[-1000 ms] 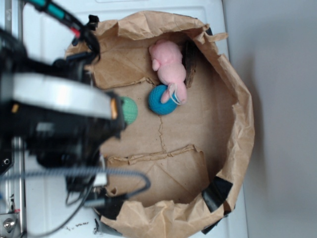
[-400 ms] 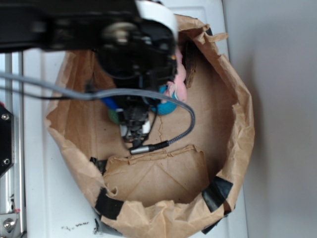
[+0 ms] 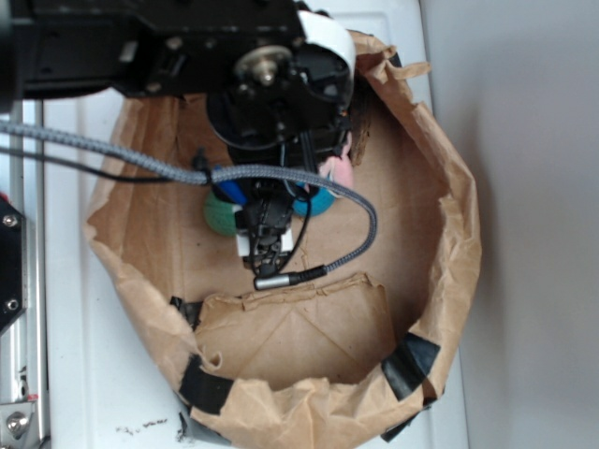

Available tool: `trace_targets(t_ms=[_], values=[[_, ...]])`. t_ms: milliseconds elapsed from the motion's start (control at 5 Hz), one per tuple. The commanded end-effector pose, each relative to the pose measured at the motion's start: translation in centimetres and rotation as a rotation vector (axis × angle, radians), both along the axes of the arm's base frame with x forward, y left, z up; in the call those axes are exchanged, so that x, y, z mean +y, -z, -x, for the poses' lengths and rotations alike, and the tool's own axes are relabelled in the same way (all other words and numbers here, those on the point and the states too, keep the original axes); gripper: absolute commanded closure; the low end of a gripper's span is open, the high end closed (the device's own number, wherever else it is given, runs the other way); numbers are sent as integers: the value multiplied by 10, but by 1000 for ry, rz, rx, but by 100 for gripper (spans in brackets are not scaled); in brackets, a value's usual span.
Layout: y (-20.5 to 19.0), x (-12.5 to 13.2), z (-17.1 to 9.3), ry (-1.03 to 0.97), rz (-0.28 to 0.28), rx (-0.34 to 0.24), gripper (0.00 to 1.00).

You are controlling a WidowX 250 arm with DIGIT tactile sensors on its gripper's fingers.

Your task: Grab the green ball.

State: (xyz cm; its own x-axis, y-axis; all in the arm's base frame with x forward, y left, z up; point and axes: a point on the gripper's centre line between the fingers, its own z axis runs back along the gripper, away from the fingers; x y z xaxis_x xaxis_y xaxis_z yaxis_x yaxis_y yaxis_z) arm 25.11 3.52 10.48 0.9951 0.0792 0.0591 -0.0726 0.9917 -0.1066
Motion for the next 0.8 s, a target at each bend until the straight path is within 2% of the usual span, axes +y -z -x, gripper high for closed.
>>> trace_targets(t_ms=[0, 200, 400, 600], values=[[-14, 8, -8, -15, -12, -56, 0], [24, 11, -10, -26, -39, -32, 0], [41, 17, -19, -26, -42, -12, 0], [60, 19, -22, -25, -67, -16, 0]])
